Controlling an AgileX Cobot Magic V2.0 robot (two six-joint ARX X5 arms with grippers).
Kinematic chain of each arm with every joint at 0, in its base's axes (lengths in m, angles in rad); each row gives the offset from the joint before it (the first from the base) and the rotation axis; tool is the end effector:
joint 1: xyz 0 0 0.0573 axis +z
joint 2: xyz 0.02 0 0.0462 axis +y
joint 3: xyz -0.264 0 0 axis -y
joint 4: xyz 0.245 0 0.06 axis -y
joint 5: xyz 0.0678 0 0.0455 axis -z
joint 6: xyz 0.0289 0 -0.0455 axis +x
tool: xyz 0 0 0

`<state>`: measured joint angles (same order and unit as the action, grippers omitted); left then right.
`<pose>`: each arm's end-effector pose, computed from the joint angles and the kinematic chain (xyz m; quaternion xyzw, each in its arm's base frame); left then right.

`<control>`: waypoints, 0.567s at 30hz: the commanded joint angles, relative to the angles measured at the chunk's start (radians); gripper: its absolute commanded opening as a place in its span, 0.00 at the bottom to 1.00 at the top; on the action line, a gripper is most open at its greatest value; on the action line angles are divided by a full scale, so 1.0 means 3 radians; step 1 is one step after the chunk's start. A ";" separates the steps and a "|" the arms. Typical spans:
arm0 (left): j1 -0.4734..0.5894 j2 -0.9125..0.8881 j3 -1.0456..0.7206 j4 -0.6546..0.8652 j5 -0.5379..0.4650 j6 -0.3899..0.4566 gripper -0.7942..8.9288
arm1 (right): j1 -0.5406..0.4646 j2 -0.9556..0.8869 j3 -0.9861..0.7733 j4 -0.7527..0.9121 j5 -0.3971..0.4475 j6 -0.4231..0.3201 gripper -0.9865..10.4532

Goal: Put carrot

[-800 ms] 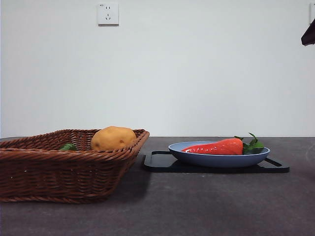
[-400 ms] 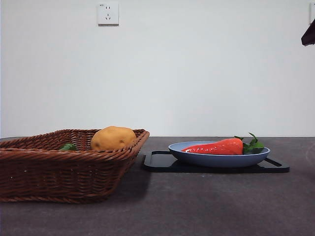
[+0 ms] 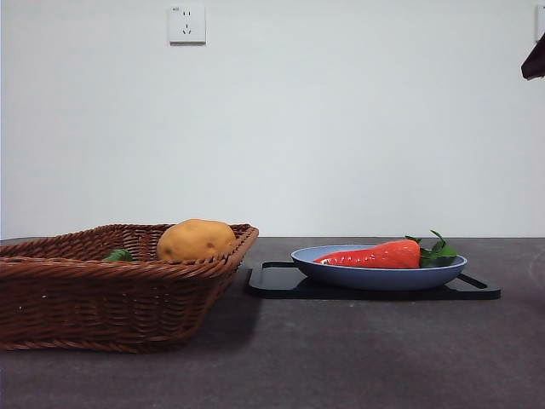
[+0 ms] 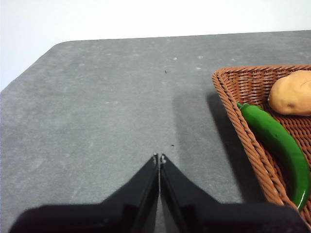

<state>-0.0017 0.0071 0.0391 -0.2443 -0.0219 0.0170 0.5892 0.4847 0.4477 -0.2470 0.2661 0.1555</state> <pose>0.0935 0.0005 0.1528 0.0097 0.1060 0.0091 0.9943 0.1084 0.0633 0.2506 0.0174 0.1408 0.1487 0.9787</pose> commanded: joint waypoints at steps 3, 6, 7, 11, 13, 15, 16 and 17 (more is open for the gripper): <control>0.0010 -0.0006 -0.0029 0.0039 0.0004 -0.0020 0.09 | -0.0127 -0.0385 0.0015 -0.0058 0.0248 -0.0661 0.10; 0.0010 -0.0006 -0.0029 0.0039 0.0004 -0.0020 0.09 | -0.0444 -0.0738 -0.0095 -0.0058 0.0240 -0.0741 0.10; 0.0010 -0.0006 -0.0029 0.0039 0.0003 -0.0020 0.09 | -0.0563 -0.0834 -0.0142 -0.0057 0.0238 -0.0731 0.10; 0.0010 -0.0006 -0.0029 0.0039 0.0003 -0.0020 0.09 | -0.1102 -0.1188 -0.0420 -0.0045 -0.0008 -0.0722 0.10; 0.0010 -0.0006 -0.0029 0.0039 0.0004 -0.0020 0.09 | -0.1330 -0.1314 -0.0581 -0.0034 -0.0254 -0.0729 0.10; 0.0010 -0.0006 -0.0029 0.0039 0.0004 -0.0020 0.09 | -0.1479 -0.1385 -0.0720 -0.0017 -0.0495 -0.0727 0.10; 0.0010 -0.0006 -0.0029 0.0039 0.0003 -0.0020 0.09 | -0.1542 -0.1411 -0.0805 0.0008 -0.0621 -0.0726 0.10; 0.0010 -0.0006 -0.0029 0.0039 0.0003 -0.0020 0.09 | -0.1584 -0.1429 -0.0874 0.0027 -0.0707 -0.0725 0.10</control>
<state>-0.0017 0.0071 0.0391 -0.2443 -0.0223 0.0170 0.1181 0.0605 0.1986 -0.2485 0.0769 -0.0536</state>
